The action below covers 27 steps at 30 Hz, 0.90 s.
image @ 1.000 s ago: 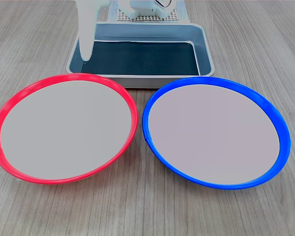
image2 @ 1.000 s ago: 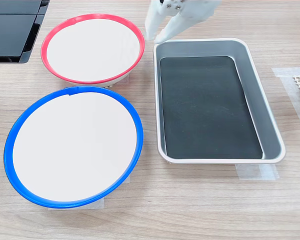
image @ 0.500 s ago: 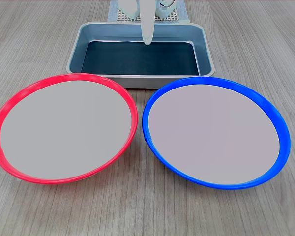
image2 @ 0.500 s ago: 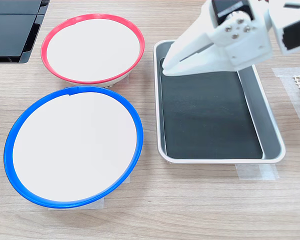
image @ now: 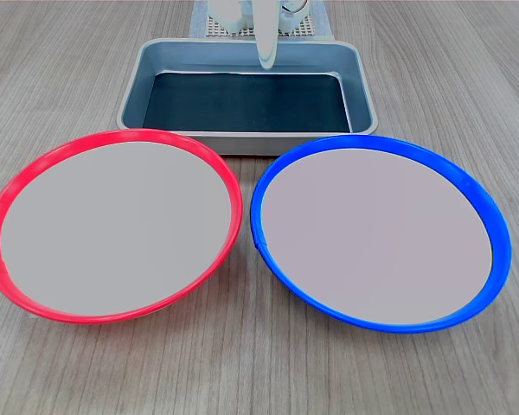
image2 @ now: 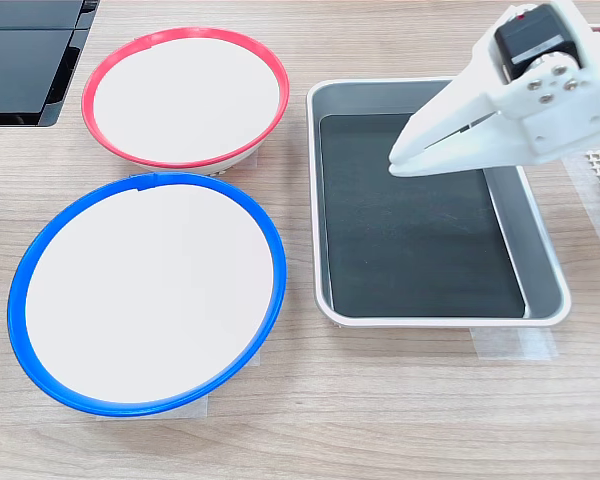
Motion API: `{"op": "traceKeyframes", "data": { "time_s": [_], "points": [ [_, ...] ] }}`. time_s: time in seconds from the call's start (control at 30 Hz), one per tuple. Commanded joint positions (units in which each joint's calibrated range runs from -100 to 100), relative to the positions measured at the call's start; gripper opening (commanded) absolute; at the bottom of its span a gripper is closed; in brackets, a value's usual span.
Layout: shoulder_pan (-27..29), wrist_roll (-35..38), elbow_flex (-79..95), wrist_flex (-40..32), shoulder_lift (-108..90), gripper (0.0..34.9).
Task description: Lift the stacked dish and set it down on the table.
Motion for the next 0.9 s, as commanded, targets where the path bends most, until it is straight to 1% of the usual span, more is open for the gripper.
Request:
{"op": "traceKeyframes", "data": {
  "time_s": [0.0,0.87],
  "points": [
    [1.1,0.1,0.0,3.3,-0.9,0.0],
    [0.6,0.2,0.0,3.3,-0.9,0.3]
  ]
}}
